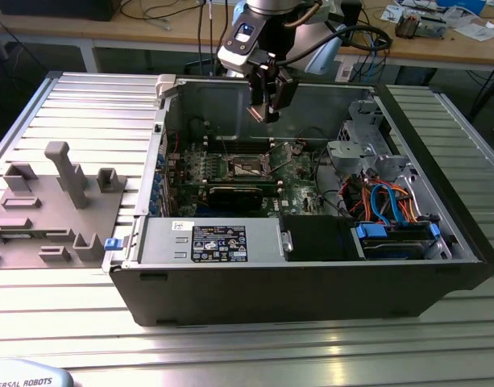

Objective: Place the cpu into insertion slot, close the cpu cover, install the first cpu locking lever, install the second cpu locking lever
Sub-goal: 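Place the cpu into insertion slot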

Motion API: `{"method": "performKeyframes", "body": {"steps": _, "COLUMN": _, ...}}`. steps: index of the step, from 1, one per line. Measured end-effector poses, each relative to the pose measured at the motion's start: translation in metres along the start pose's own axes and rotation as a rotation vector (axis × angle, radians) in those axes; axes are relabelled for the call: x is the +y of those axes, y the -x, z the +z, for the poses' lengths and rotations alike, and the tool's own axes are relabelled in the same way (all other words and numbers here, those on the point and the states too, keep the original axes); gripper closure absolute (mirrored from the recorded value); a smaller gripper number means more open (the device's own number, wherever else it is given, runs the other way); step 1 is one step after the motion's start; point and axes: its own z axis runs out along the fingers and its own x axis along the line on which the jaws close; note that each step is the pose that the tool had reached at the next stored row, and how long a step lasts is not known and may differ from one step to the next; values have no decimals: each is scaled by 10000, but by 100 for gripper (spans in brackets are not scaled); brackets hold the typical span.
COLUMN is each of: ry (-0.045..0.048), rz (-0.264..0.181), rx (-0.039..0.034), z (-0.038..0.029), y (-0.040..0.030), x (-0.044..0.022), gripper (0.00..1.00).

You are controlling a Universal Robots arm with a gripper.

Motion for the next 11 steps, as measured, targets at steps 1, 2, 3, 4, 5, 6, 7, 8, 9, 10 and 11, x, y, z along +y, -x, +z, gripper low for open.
{"method": "performKeyframes", "body": {"steps": 1, "ry": 0, "rz": 11, "rx": -1, "z": 0, "y": 0, "x": 0, "gripper": 46}}
{"method": "performKeyframes", "body": {"steps": 2, "ry": 0, "rz": 37, "rx": -3, "z": 1, "y": 0, "x": 0, "gripper": 46}}
{"method": "performKeyframes", "body": {"steps": 3, "ry": 0, "rz": 53, "rx": -4, "z": 1, "y": 0, "x": 0, "gripper": 46}}
{"method": "performKeyframes", "body": {"steps": 4, "ry": 0, "rz": 65, "rx": -5, "z": 1, "y": 0, "x": 0, "gripper": 46}}
{"method": "performKeyframes", "body": {"steps": 5, "ry": 0, "rz": 78, "rx": -6, "z": 2, "y": 0, "x": 0, "gripper": 46}}
{"method": "performKeyframes", "body": {"steps": 6, "ry": 0, "rz": 89, "rx": -7, "z": 2, "y": 0, "x": 0, "gripper": 46}}
{"method": "performKeyframes", "body": {"steps": 7, "ry": 1, "rz": 114, "rx": -8, "z": 2, "y": 0, "x": 0, "gripper": 46}}
{"method": "performKeyframes", "body": {"steps": 8, "ry": 1, "rz": 129, "rx": -10, "z": 2, "y": 0, "x": 0, "gripper": 46}}
{"method": "performKeyframes", "body": {"steps": 9, "ry": 1, "rz": 140, "rx": -11, "z": 3, "y": 0, "x": 0, "gripper": 46}}
{"method": "performKeyframes", "body": {"steps": 10, "ry": 1, "rz": 159, "rx": -11, "z": 3, "y": 0, "x": 0, "gripper": 46}}
{"method": "performKeyframes", "body": {"steps": 11, "ry": 1, "rz": 169, "rx": -13, "z": 3, "y": 0, "x": 0, "gripper": 46}}
